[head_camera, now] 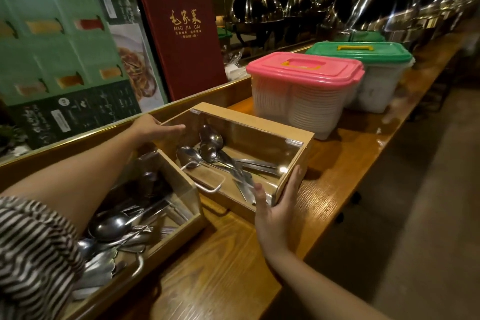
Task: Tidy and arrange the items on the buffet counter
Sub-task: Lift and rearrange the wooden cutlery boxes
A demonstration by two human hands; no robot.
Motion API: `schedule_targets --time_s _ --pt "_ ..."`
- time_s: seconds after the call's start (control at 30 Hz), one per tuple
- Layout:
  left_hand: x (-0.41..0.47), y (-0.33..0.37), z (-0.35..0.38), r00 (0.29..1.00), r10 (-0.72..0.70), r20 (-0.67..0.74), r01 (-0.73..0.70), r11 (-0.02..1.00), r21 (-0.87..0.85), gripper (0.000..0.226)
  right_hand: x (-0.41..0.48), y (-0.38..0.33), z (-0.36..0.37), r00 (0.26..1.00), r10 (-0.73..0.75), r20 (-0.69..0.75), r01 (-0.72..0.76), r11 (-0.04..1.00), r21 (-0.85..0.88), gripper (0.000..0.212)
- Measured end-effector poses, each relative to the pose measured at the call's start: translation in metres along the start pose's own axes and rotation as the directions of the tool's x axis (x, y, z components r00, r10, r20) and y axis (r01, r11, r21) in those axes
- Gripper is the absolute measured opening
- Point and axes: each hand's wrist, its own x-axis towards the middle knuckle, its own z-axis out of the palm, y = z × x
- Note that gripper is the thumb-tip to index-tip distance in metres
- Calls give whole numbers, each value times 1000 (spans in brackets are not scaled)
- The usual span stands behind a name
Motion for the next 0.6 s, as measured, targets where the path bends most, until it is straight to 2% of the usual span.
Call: schedule_targets --time_s 0.13,0.23,0.33,0.47,0.6 --pt "0 5 -2 1000 11 -11 -10 1000 24 80 9 -9 3 996 -42 -78 47 997 57 98" --pt "-5 17 1 999 22 -39 -19 998 61 77 31 -4 -6 996 -36 -85 41 998 56 96" --pt "-10 27 9 995 26 -98 -15 994 111 78 59 8 -23 998 -35 -58 37 999 39 87" --pt "-17 39 21 987 34 -156 -9 987 161 75 96 7 -47 999 -49 -1 49 996 76 85" --pt "-23 46 35 976 2 -218 31 988 149 68 127 11 -66 994 -65 86 55 992 115 82"
